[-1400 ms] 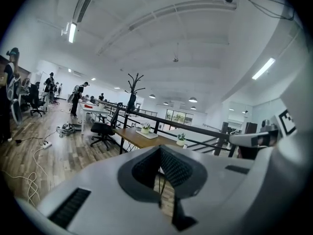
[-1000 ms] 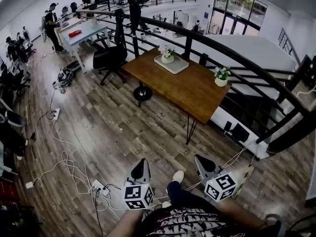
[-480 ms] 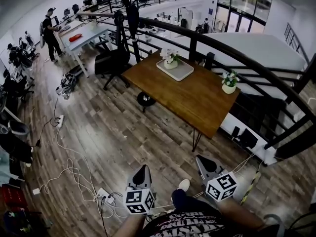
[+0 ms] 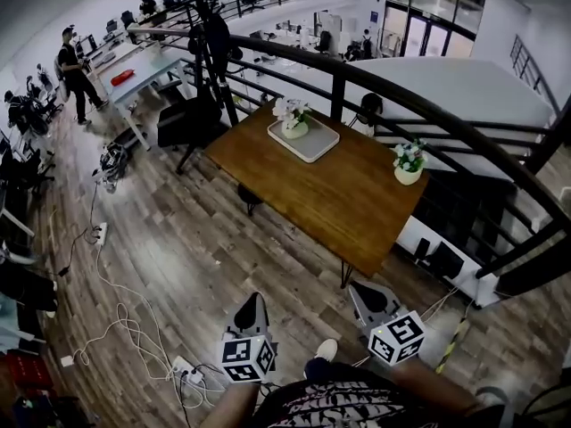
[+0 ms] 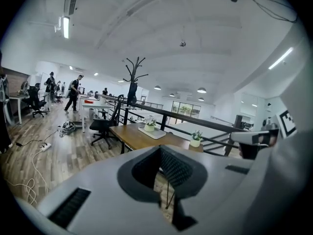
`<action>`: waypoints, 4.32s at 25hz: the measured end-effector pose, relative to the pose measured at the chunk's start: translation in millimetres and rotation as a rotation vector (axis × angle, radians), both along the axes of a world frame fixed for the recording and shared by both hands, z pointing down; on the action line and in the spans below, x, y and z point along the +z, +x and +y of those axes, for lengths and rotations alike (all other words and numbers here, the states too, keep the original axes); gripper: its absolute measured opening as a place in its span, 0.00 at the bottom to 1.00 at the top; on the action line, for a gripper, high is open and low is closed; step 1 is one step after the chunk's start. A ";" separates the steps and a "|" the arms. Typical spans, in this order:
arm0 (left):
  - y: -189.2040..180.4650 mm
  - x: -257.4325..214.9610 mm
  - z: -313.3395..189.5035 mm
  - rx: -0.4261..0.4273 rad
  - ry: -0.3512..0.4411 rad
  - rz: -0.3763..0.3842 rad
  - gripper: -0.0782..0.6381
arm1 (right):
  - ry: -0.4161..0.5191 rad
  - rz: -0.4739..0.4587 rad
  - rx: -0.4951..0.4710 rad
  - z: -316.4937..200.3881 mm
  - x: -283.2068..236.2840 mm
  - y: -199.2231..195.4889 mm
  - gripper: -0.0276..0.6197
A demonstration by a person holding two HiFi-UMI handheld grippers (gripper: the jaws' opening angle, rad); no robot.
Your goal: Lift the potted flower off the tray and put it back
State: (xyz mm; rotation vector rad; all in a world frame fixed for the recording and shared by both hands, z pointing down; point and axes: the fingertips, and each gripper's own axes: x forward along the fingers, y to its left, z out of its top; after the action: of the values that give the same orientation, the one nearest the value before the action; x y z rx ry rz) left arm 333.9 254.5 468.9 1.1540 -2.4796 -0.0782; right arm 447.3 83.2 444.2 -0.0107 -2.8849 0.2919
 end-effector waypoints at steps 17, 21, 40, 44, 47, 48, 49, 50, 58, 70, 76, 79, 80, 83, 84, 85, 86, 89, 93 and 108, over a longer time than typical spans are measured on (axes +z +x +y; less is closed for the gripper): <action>-70.7 -27.1 -104.6 0.054 -0.011 -0.056 0.12 | -0.094 -0.030 0.072 -93.8 6.4 -45.7 0.04; -89.2 -32.7 -101.5 0.030 -0.004 -0.068 0.12 | -0.107 -0.022 0.050 -92.8 6.9 -66.3 0.04; -287.1 -9.0 -116.5 0.110 0.037 0.011 0.12 | -0.084 0.048 0.096 -90.7 13.4 -267.1 0.04; -336.0 -0.9 -109.8 0.140 0.046 0.027 0.12 | -0.074 0.063 0.099 -77.8 16.1 -316.5 0.04; -362.7 1.1 -108.1 0.193 0.071 0.031 0.12 | -0.067 0.080 0.107 -69.3 20.3 -348.8 0.04; -371.7 1.6 -107.3 0.203 0.079 0.033 0.12 | -0.065 0.086 0.108 -66.9 21.2 -359.0 0.04; -381.0 2.2 -106.4 0.206 0.087 0.038 0.12 | -0.063 0.091 0.108 -64.4 21.1 -368.6 0.04; -390.2 2.7 -105.3 0.205 0.095 0.044 0.12 | -0.060 0.096 0.105 -61.5 20.1 -377.2 0.04; -444.9 8.5 -91.3 0.169 0.139 0.096 0.12 | -0.035 0.114 0.122 -48.2 7.7 -413.2 0.04; -471.0 4.7 -74.1 0.164 0.102 0.085 0.12 | -0.047 0.060 0.109 -44.5 -1.2 -458.0 0.04; -486.4 6.1 -101.7 0.201 0.067 0.083 0.12 | -0.087 0.061 0.152 -74.3 10.0 -471.4 0.04; -495.5 6.8 -122.6 0.227 0.048 0.082 0.12 | -0.108 0.052 0.177 -95.6 11.2 -482.0 0.04; -498.6 7.7 -129.6 0.234 0.040 0.081 0.12 | -0.111 0.047 0.182 -101.9 10.7 -485.2 0.04; -505.4 8.0 -153.1 0.263 0.019 0.068 0.12 | -0.124 0.030 0.198 -121.8 9.8 -492.1 0.04; -506.4 6.6 -161.9 0.274 0.013 0.064 0.12 | -0.130 0.025 0.206 -129.5 10.8 -493.5 0.04; -506.9 4.6 -171.0 0.285 0.008 0.061 0.12 | -0.135 0.021 0.214 -137.9 12.2 -494.6 0.04; -507.4 2.3 -180.1 0.293 0.005 0.058 0.12 | -0.138 0.017 0.221 -146.7 13.6 -495.8 0.04; -514.5 -3.3 -205.2 0.310 -0.008 0.048 0.12 | -0.128 -0.001 0.229 -169.9 11.8 -503.7 0.04; -523.4 -12.8 -235.6 0.325 -0.033 0.028 0.12 | -0.119 -0.025 0.217 -191.2 3.8 -512.9 0.04; -548.8 24.8 -301.4 0.428 -0.115 0.055 0.12 | -0.189 0.026 0.286 -250.7 45.7 -537.7 0.04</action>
State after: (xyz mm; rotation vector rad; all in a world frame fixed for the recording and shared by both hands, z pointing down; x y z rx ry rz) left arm -214.9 -46.9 493.7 1.5770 -2.1076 0.1495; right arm -90.4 -167.5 489.9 0.3714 -2.8179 0.6101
